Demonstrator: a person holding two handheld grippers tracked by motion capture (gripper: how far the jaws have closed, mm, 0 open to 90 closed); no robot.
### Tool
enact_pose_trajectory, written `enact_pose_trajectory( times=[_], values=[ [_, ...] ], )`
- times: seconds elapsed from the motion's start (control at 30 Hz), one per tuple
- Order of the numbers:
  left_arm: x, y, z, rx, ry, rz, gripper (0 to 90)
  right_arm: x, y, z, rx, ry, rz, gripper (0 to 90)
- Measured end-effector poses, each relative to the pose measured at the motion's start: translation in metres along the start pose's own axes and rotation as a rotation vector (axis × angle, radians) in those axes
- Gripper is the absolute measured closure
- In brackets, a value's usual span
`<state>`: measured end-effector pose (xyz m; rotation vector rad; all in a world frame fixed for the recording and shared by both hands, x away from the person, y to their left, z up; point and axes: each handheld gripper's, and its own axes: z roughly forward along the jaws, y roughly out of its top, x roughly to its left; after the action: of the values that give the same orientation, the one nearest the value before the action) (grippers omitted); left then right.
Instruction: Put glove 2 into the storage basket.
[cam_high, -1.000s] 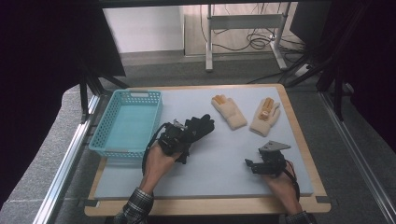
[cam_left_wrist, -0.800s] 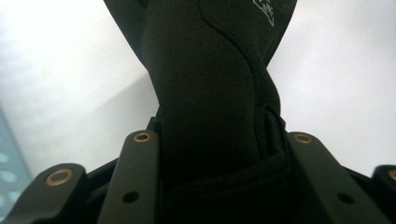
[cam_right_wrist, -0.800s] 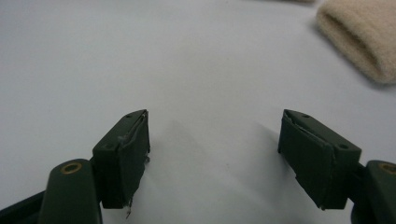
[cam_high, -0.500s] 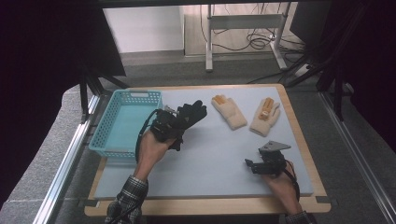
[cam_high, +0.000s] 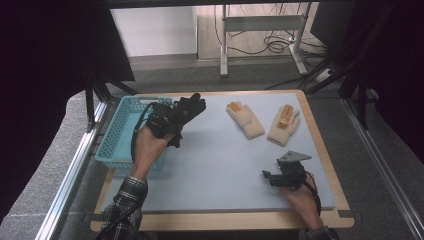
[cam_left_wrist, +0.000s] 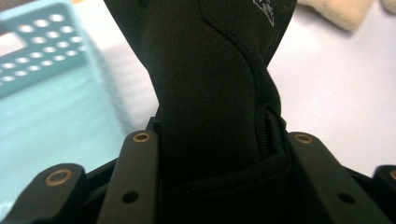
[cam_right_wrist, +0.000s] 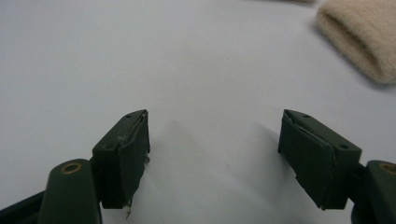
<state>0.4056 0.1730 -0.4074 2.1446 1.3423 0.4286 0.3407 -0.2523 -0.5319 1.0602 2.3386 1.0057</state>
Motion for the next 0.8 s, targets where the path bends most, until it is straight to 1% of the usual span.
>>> enact_pose_trajectory(
  times=[0.1,0.2,0.3,0.33,0.5,0.53,0.63,0.73,0.77,0.8],
  values=[
    [0.012,-0.001,-0.005,0.002,0.028,-0.015,62.3,0.000,0.000,0.000,0.002,-0.001,-0.001,24.2],
    [0.027,-0.005,-0.010,0.008,0.057,-0.036,62.3,0.000,0.000,0.000,0.001,-0.001,-0.001,24.2],
    [0.042,-0.010,-0.014,0.013,0.079,-0.067,62.3,0.000,0.000,0.000,0.002,-0.001,-0.001,24.2],
    [0.051,-0.014,-0.016,0.017,0.089,-0.083,62.3,0.000,0.000,0.000,0.002,-0.001,-0.001,24.2],
    [0.077,-0.028,-0.018,0.036,0.119,-0.132,62.2,0.000,0.000,0.000,0.001,-0.001,0.000,24.2],
    [0.083,-0.032,-0.018,0.039,0.127,-0.146,62.3,0.000,0.000,0.000,0.001,-0.001,-0.001,24.2],
    [0.097,-0.040,-0.015,0.055,0.135,-0.176,62.2,0.000,0.000,0.000,0.002,-0.001,0.000,24.2],
    [0.111,-0.049,-0.007,0.088,0.150,-0.204,62.1,0.000,0.000,0.000,0.001,-0.001,-0.001,24.2],
    [0.115,-0.050,-0.004,0.096,0.155,-0.205,62.0,0.000,0.000,0.000,0.001,-0.001,-0.001,24.2],
    [0.119,-0.053,0.000,0.106,0.159,-0.221,62.0,0.000,0.000,0.000,0.001,-0.001,-0.001,24.2]
  ],
)
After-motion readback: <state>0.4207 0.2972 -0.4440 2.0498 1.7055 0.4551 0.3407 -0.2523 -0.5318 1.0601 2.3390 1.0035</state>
